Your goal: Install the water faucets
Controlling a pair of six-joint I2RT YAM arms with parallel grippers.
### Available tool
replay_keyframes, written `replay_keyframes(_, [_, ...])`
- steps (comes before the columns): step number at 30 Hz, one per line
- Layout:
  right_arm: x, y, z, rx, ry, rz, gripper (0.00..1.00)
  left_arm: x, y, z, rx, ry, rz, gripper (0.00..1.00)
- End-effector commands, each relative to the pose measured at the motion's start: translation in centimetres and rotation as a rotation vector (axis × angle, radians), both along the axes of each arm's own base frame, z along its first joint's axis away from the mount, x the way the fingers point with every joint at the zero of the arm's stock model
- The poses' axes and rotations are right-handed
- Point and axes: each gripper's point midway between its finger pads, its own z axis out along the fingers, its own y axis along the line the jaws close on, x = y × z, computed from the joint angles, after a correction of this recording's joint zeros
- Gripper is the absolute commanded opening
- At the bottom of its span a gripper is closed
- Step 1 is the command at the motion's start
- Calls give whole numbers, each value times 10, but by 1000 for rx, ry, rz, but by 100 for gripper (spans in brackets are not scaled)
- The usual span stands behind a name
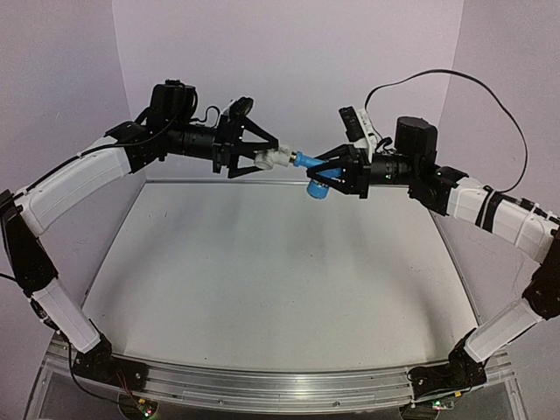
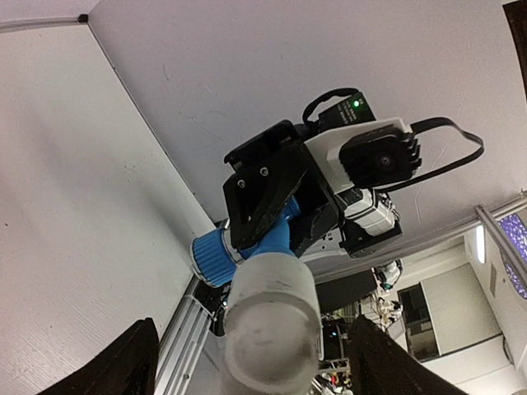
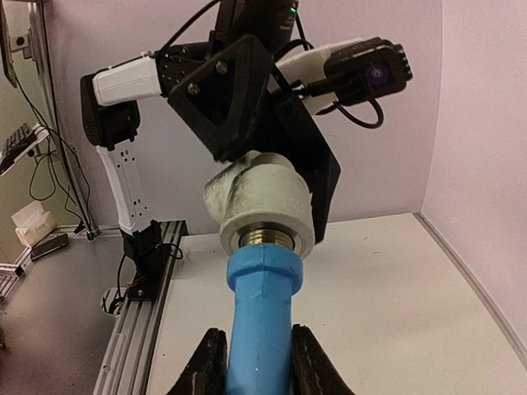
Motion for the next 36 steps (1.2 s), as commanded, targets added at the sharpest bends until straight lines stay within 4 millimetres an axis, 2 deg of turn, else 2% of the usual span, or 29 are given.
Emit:
replay_keyframes(1, [-8, 3, 32, 62, -68, 49, 0, -8, -6, 16, -56, -84, -92, 72])
replay_keyframes(6, [-3, 8, 29, 58, -20, 52, 0, -18, -8, 16, -71, -157, -150, 46])
replay_keyframes(11, [3, 14, 26, 54, 104, 71, 0, -27, -10, 18, -107, -304, -235, 19])
replay_keyframes(14, [5, 18, 30, 58, 173, 91, 0, -33, -8, 16, -138, -518, -291, 3])
replay_keyframes(16, [2, 19, 33, 59, 231, 126, 0, -41, -2, 13, -141, -734, -300, 0])
replay_keyframes(18, [0, 21, 39, 67, 283, 160, 0, -52, 4, 12, -160, -1020, -327, 0])
replay_keyframes(23, [-2, 30, 44, 62, 424, 297, 0, -54, 13, 13, -105, -1715, -368, 0])
replay_keyframes(27, [-5, 34, 51, 51, 509, 387, 0, -66, 25, -7, -41, -2269, -524, 0])
replay_keyframes(29, [-3, 35, 56, 53, 520, 388, 0, -67, 32, -13, -2, -2482, -583, 0])
replay_keyframes(32, [4, 38, 59, 65, 521, 373, 0, -60, 37, -15, 74, -2601, -615, 1])
replay_keyframes(33, [6, 39, 58, 71, 518, 364, 0, -56, 38, -16, 105, -2606, -617, 7])
replay_keyframes(34, [8, 40, 58, 78, 512, 355, 0, -55, 39, -13, 121, -2593, -605, 20])
replay_keyframes(36, [9, 39, 56, 89, 500, 333, 0, -56, 41, -1, 139, -2514, -548, 61])
